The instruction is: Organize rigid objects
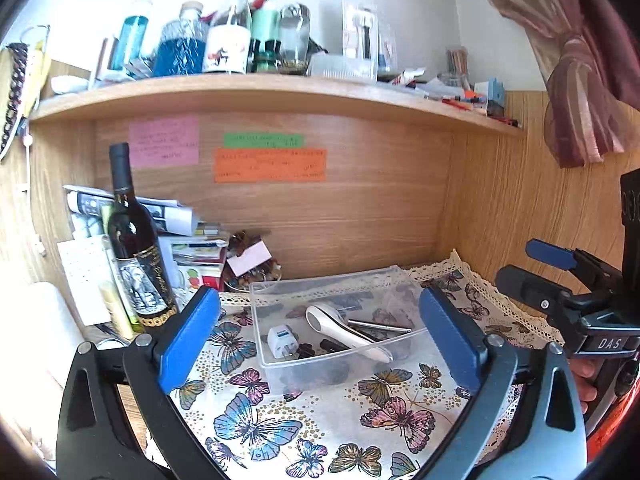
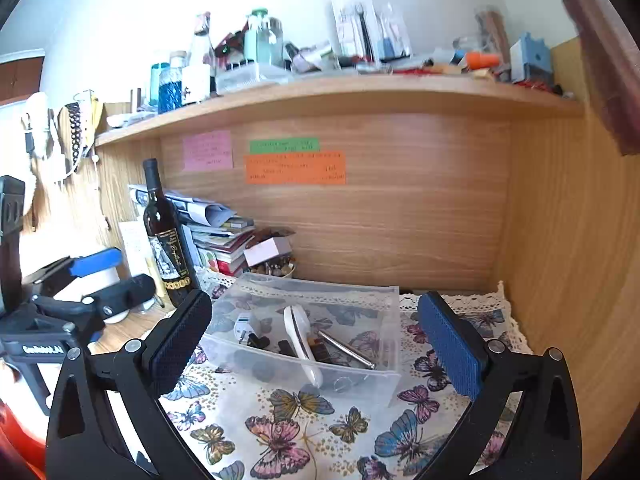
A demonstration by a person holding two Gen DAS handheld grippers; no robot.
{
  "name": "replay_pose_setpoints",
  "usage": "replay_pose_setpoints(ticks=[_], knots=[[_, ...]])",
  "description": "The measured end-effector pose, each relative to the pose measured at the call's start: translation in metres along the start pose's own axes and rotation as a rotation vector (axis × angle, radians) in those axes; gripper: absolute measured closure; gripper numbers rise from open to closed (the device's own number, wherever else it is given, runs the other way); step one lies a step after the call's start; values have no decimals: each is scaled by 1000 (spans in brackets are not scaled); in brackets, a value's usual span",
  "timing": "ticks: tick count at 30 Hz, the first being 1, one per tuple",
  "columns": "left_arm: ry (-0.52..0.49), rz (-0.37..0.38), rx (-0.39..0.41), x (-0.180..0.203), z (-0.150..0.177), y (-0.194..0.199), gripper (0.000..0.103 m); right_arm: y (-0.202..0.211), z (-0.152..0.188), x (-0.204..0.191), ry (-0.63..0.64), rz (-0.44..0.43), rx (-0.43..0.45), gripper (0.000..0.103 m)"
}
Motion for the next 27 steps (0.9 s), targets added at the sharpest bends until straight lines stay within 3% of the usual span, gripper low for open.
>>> replay_pose_setpoints(ticks=[27], knots=[[5, 11, 12, 5, 2, 19, 0, 21, 8, -11, -19, 24, 32, 0]])
Point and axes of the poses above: each gripper's, at about its wrist camera, not at the fingertips, and y roughly against the way its jaws point, x to its right, z to its underside, the point moved 8 cm from there along -y, roughly the way its jaws point, and after that the axes turned 1 degree about y, right-handed, at the moved point
